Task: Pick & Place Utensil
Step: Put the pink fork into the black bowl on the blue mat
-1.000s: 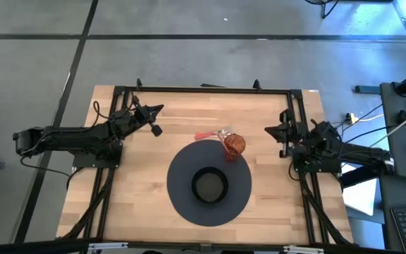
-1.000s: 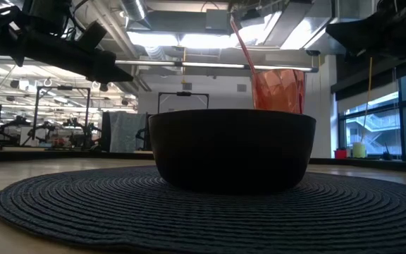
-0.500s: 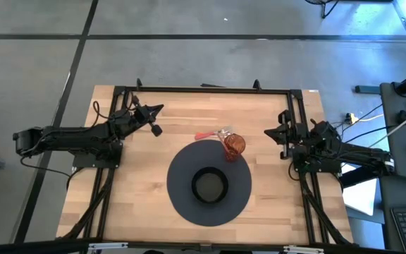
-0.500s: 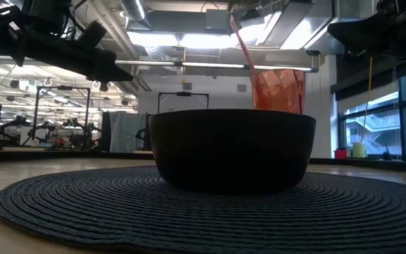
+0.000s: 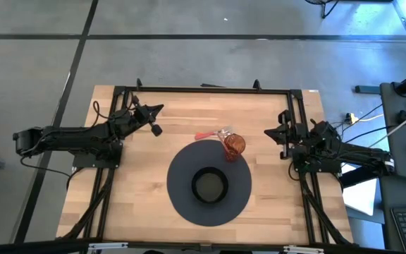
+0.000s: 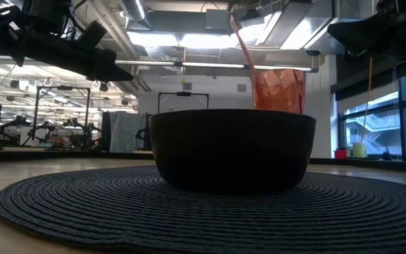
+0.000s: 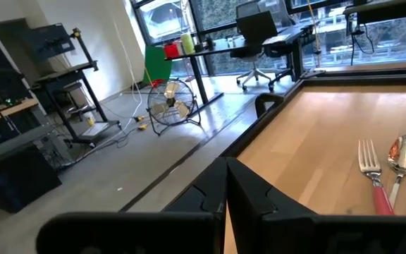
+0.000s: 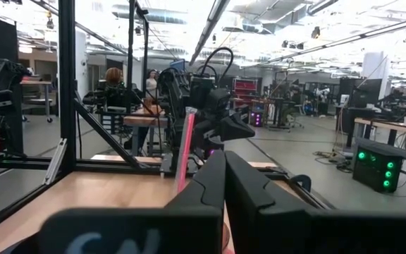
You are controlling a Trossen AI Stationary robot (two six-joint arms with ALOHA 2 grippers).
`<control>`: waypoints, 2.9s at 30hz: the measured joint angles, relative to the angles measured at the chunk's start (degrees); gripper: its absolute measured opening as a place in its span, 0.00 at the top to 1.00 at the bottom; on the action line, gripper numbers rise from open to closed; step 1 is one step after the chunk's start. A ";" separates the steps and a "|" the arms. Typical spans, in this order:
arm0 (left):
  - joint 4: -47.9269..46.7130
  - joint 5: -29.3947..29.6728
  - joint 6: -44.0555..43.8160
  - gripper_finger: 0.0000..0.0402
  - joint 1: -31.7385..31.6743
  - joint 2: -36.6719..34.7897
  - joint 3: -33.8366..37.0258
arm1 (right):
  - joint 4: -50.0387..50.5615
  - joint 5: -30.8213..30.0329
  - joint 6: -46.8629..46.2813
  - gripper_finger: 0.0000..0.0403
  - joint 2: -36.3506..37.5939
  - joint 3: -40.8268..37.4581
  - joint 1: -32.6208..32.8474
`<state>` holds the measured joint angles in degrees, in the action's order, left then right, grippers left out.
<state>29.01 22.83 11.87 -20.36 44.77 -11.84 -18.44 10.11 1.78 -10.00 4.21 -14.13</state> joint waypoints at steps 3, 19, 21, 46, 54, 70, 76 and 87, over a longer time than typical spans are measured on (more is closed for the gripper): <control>-0.01 -0.02 -0.16 0.99 0.00 -0.01 0.00 | 0.07 0.00 0.02 0.99 -0.02 0.00 0.00; 0.82 0.00 -0.73 0.98 -0.02 0.00 0.00 | -1.73 -1.57 0.10 0.99 -5.10 0.02 0.00; 0.83 0.00 -0.73 0.99 0.00 -0.02 0.00 | -2.03 -1.57 0.10 0.99 -5.67 0.02 0.00; 9.22 -8.22 -6.78 0.99 0.00 5.97 0.00 | -5.96 -1.53 1.10 0.99 -6.38 0.02 0.00; 9.55 -17.27 -14.39 0.99 0.00 19.58 -5.48 | -8.69 -5.65 4.70 0.99 -6.36 0.04 0.00; -29.38 -19.45 -12.75 0.89 3.84 50.02 -39.97 | -8.60 -14.47 4.49 0.99 -6.38 0.04 0.00; -48.46 -21.50 -7.76 0.76 5.28 60.93 -56.70 | -8.83 -13.38 4.67 0.99 -6.38 0.04 0.02; -54.44 -20.36 -3.57 0.58 6.35 68.85 -63.98 | -9.05 -10.00 2.93 0.99 -6.36 0.04 0.02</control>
<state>-25.43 2.47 8.29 -14.02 113.63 -75.81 -27.49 0.10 4.71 -16.36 4.25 -14.11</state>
